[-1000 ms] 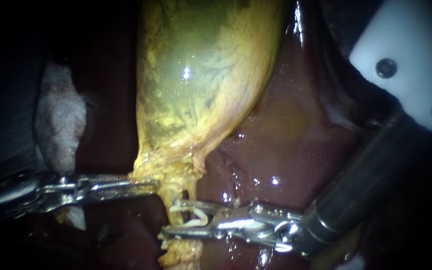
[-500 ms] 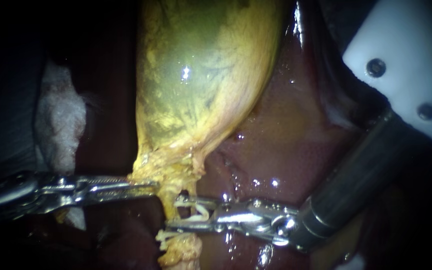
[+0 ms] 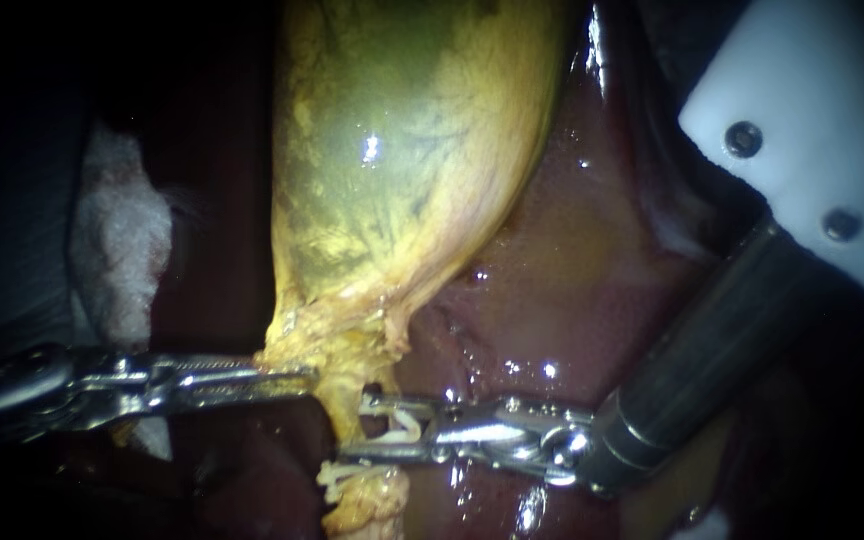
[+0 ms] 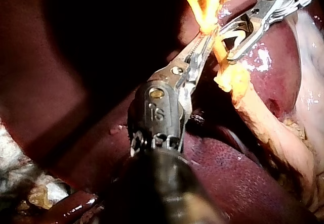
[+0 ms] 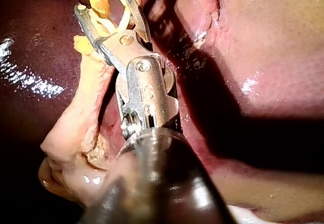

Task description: Clipping third clip left tube

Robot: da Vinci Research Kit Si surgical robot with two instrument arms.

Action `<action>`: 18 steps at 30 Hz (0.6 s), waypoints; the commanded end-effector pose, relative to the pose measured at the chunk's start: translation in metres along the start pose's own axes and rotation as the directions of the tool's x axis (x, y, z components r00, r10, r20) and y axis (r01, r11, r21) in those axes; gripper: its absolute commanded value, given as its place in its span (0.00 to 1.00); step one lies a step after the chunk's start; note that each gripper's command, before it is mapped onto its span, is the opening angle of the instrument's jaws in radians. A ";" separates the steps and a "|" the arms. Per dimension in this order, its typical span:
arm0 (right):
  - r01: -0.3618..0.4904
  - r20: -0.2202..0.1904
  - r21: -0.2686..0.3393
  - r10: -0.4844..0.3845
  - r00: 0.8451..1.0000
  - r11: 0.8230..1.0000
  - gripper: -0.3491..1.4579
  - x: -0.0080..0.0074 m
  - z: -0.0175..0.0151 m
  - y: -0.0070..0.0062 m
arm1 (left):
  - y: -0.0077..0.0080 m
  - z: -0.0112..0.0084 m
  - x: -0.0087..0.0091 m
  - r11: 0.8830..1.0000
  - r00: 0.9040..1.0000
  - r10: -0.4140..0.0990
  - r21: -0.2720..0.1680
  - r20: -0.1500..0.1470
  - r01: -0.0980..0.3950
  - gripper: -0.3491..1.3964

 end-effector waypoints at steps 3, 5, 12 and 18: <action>-0.001 0.003 -0.010 0.001 1.000 1.000 0.49 0.0000 0.0000 0.0003 | 0.0000 0.0000 0.0000 1.000 1.000 0.001 -0.003 0.001 -0.001 0.00; -0.001 0.005 -0.012 0.001 1.000 1.000 0.49 0.0000 0.0000 0.0005 | 0.0000 0.0001 0.0000 1.000 1.000 0.001 -0.003 0.001 -0.001 0.00; -0.001 0.007 -0.014 0.001 1.000 1.000 0.49 0.0000 0.0004 0.0003 | 0.0000 0.0004 -0.0002 1.000 1.000 0.002 -0.007 0.002 -0.002 0.00; -0.001 -0.002 -0.011 0.001 1.000 1.000 0.50 0.0003 0.0014 -0.0006 | 0.0001 0.0010 -0.0005 1.000 1.000 0.005 -0.011 0.003 -0.004 0.00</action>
